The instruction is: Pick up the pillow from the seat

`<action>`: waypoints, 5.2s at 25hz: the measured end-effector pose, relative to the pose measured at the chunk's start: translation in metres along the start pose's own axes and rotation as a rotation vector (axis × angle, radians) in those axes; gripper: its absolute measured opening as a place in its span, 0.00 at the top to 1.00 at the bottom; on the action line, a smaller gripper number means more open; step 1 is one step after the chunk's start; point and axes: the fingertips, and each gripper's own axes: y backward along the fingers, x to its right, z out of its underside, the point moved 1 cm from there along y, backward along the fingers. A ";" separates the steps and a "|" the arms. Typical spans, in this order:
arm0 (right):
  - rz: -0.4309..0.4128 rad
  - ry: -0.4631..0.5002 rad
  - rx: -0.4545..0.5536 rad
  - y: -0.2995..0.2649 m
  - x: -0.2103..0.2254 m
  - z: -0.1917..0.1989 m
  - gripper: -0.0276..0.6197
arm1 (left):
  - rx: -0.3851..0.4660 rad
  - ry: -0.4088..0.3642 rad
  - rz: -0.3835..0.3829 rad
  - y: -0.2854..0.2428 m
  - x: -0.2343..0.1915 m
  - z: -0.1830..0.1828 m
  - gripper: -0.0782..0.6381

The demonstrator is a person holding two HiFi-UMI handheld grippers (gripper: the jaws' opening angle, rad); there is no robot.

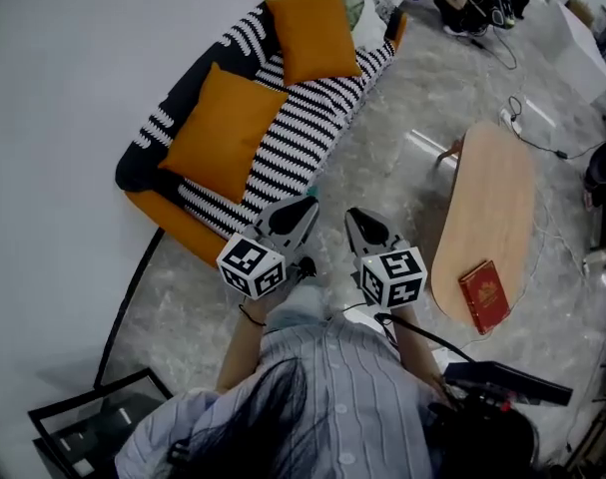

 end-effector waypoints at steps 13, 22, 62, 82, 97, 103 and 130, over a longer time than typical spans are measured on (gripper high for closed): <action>0.067 0.003 -0.016 -0.117 0.010 -0.051 0.91 | 0.014 0.028 0.022 -0.019 -0.132 -0.036 0.87; 0.102 -0.033 -0.043 -0.140 0.032 -0.052 0.91 | -0.005 0.067 0.049 -0.040 -0.156 -0.027 0.87; -0.056 -0.061 -0.086 -0.230 0.317 -0.138 0.91 | -0.029 0.069 -0.145 -0.308 -0.206 -0.058 0.87; -0.044 -0.072 -0.133 -0.336 0.397 -0.174 0.91 | -0.066 0.074 -0.178 -0.397 -0.333 -0.071 0.87; 0.013 -0.165 -0.183 -0.502 0.494 -0.231 0.91 | -0.074 0.095 -0.224 -0.446 -0.548 -0.093 0.87; -0.035 -0.150 -0.246 -0.576 0.532 -0.229 0.91 | -0.124 0.174 -0.219 -0.471 -0.631 -0.060 0.87; -0.087 -0.121 -0.423 -0.849 0.666 -0.215 0.90 | -0.447 0.275 -0.279 -0.543 -0.890 0.038 0.60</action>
